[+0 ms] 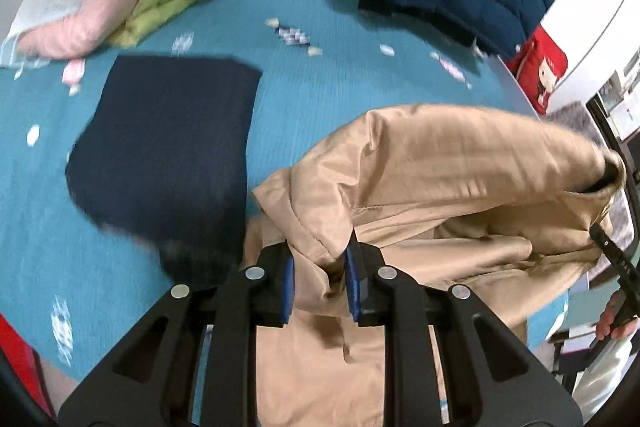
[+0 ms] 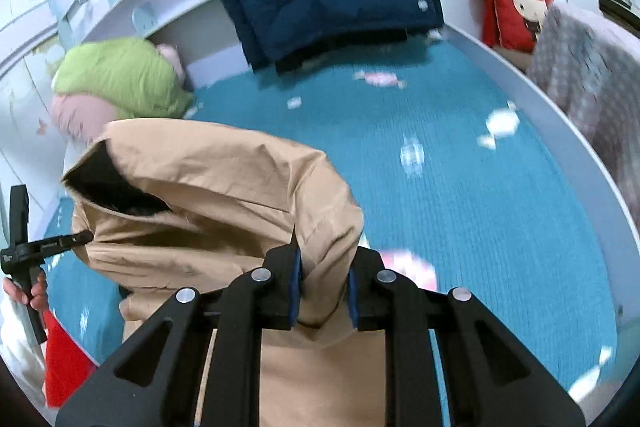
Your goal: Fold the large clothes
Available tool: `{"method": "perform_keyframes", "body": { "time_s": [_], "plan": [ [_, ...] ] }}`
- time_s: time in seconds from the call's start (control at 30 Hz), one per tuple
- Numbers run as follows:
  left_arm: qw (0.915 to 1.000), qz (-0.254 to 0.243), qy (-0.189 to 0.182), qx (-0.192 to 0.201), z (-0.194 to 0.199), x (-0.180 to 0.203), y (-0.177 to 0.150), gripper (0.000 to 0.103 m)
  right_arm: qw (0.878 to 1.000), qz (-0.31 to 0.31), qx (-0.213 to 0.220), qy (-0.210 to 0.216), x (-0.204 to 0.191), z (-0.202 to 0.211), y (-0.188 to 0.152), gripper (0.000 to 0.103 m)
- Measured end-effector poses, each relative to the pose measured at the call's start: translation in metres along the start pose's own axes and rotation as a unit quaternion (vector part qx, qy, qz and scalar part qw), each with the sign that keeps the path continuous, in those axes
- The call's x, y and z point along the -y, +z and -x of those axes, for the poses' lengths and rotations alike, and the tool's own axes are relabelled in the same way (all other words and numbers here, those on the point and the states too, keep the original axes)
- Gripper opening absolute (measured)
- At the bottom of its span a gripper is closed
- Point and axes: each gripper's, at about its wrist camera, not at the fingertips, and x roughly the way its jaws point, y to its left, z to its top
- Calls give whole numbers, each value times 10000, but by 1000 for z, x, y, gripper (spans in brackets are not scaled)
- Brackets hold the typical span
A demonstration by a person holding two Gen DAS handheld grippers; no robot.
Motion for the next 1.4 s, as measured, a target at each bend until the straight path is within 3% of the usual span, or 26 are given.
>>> {"method": "perform_keyframes", "body": {
  "time_s": [0.17,0.3,0.47,0.53,0.63,0.73,0.87,0.93,1.03,1.07,1.17,1.2,1.3,1.37,1.4],
  "plan": [
    [9983,136,78,-568,-18,-15,-69,20,9970,-369,-630,-263,17,-10,-70,17],
    [9946,361,389,-891,-34,-29,-115,20,9874,-712,-1300,-547,34,-25,-118,17],
    [9942,93,536,-925,-16,-26,-127,26,9838,-436,-1656,-541,26,-6,-132,22],
    [9942,-2,478,-965,0,-26,-126,28,9815,-291,-1766,-678,25,9,-127,31],
    [9926,-337,723,-917,30,-23,-124,28,9838,-127,-1546,-893,26,45,-119,31],
    [9908,-568,982,-745,60,-21,-114,28,9873,-389,-1110,-1071,35,77,-99,32],
    [9900,-1005,969,-199,83,-1,-91,28,9954,-523,-561,-578,20,81,-71,30],
    [9926,-1033,633,-123,71,11,-79,28,9964,-451,-654,-290,7,61,-63,25],
    [9941,-967,5,-497,23,30,-78,28,9919,-365,-1215,0,-15,5,-70,23],
    [9918,-993,-5,-810,-3,34,-84,28,9873,-308,-1558,-24,-21,-19,-80,21],
    [9814,-840,475,-1660,-68,23,-115,27,9616,-472,-2598,-745,-9,-74,-129,18],
    [9797,-685,485,-1822,-81,11,-128,27,9579,-575,-2707,-770,-3,-81,-140,16],
    [9876,-638,196,-1422,-82,-5,-141,27,9622,-1136,-2419,-524,14,-84,-159,16],
    [9884,-546,227,-1401,-78,-7,-136,25,9627,-1144,-2338,-739,6,-79,-151,16],
    [9884,-462,267,-1422,-74,-7,-133,24,9687,-1040,-2135,-721,-2,-71,-141,18]
  ]
}}
